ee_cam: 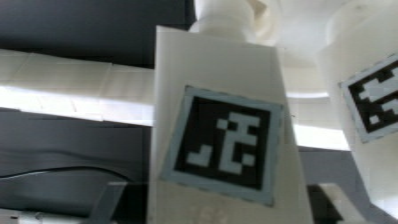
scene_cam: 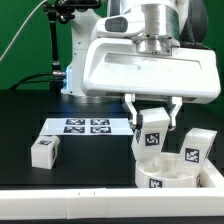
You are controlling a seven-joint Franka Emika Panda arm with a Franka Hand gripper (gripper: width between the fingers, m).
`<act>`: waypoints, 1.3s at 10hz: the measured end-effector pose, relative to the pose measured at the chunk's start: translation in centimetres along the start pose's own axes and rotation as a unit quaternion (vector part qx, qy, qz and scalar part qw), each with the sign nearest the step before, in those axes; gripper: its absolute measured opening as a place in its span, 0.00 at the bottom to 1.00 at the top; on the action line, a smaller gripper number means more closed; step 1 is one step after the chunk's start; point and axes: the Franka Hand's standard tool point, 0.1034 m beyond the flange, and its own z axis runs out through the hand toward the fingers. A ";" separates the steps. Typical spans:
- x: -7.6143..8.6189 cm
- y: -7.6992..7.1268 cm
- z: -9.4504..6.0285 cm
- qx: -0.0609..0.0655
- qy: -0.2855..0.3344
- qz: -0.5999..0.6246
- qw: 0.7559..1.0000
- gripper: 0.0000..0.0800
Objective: Assemble stool
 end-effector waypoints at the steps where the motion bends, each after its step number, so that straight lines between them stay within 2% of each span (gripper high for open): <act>1: 0.2 -0.4 0.0 0.002 0.001 -0.006 1.000 0.41; 3: 0.5 0.1 0.2 -0.001 0.000 -0.015 1.000 0.41; 5: 0.4 0.0 0.3 0.000 0.000 -0.016 1.000 0.41; 9: -0.1 -0.8 0.7 0.000 0.002 -0.022 1.000 0.41; 13: -0.3 -1.0 0.9 -0.003 0.020 -0.026 0.999 0.41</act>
Offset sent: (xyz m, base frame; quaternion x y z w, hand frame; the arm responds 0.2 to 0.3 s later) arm 0.0000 0.0000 0.0000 0.0000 0.0000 0.0000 1.0000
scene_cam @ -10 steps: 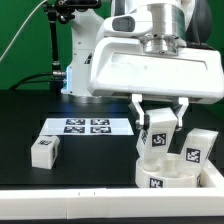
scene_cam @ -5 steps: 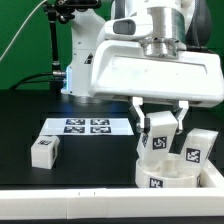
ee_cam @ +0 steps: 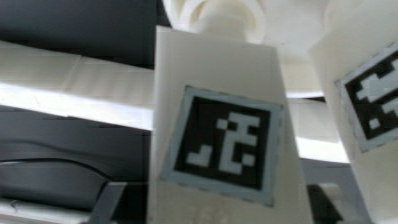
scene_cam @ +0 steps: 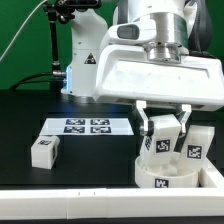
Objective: Assemble stool
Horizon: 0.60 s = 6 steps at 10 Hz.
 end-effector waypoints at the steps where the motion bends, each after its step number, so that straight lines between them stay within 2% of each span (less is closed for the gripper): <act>1: -0.3 0.0 0.0 -0.004 0.013 0.003 1.000 0.41; 2: -1.0 -0.2 0.1 -0.007 0.012 0.007 1.000 0.41; 5: -1.1 -0.1 0.1 -0.013 0.022 0.024 0.999 0.41; 6: -1.0 -0.1 0.2 -0.012 0.016 0.024 1.000 0.41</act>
Offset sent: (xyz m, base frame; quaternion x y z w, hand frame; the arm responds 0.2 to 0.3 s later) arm -0.0147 0.0067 -0.0138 -0.0022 0.0561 0.0552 0.9969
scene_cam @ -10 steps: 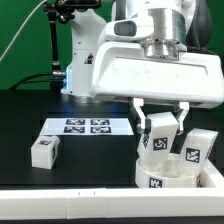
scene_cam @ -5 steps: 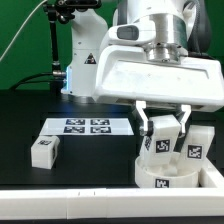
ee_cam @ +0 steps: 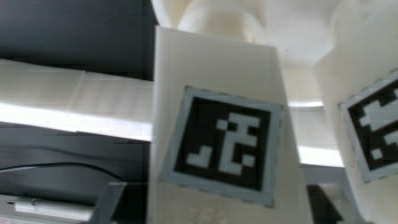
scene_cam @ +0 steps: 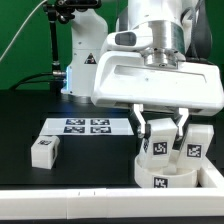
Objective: Assemble stool
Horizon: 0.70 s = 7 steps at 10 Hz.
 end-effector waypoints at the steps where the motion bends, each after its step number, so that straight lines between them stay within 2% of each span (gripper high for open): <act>1: 0.1 0.0 0.0 0.001 -0.006 0.001 1.000 0.41; 2: -0.1 0.0 0.1 0.002 -0.014 0.001 1.000 0.41; 3: 0.3 0.4 -0.2 0.005 -0.022 0.003 1.000 0.62; 4: 1.0 1.0 -0.8 0.008 -0.027 0.008 1.000 0.62; 5: 1.6 1.7 -1.4 0.010 -0.032 0.010 0.999 0.77; 7: 2.6 2.7 -2.3 0.012 -0.037 0.015 0.999 0.80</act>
Offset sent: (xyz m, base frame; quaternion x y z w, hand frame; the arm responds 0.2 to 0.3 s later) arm 0.0006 0.0067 0.0226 0.0735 -0.0524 0.0286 0.9955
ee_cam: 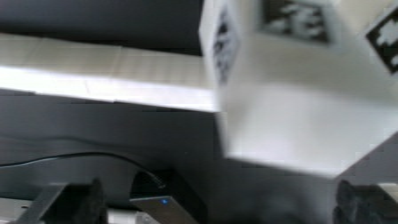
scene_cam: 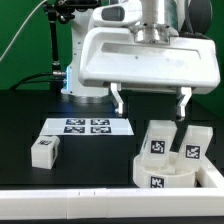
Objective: Assemble stool
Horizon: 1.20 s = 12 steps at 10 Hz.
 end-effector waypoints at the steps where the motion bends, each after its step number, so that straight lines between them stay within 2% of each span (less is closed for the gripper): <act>1: 0.3 0.7 -0.4 0.001 -0.008 0.001 1.000 0.81; 2: 0.7 1.1 -0.6 0.002 -0.012 0.005 1.000 0.81; 3: 1.2 0.9 -0.7 0.004 -0.009 0.005 1.000 0.81; 5: 1.0 0.9 -0.5 0.004 -0.012 0.004 1.000 0.81; 6: 0.8 0.7 -0.4 0.008 -0.027 0.004 1.000 0.81; 8: 0.7 1.8 -0.7 0.013 -0.046 0.015 0.999 0.81; 10: 0.3 1.3 -1.0 0.044 -0.143 0.028 0.988 0.81; 12: 0.3 0.9 -1.2 0.057 -0.197 0.032 0.978 0.81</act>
Offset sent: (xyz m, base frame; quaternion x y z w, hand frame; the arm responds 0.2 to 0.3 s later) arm 0.0000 0.0000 0.0000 0.0000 0.0000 0.0000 1.0000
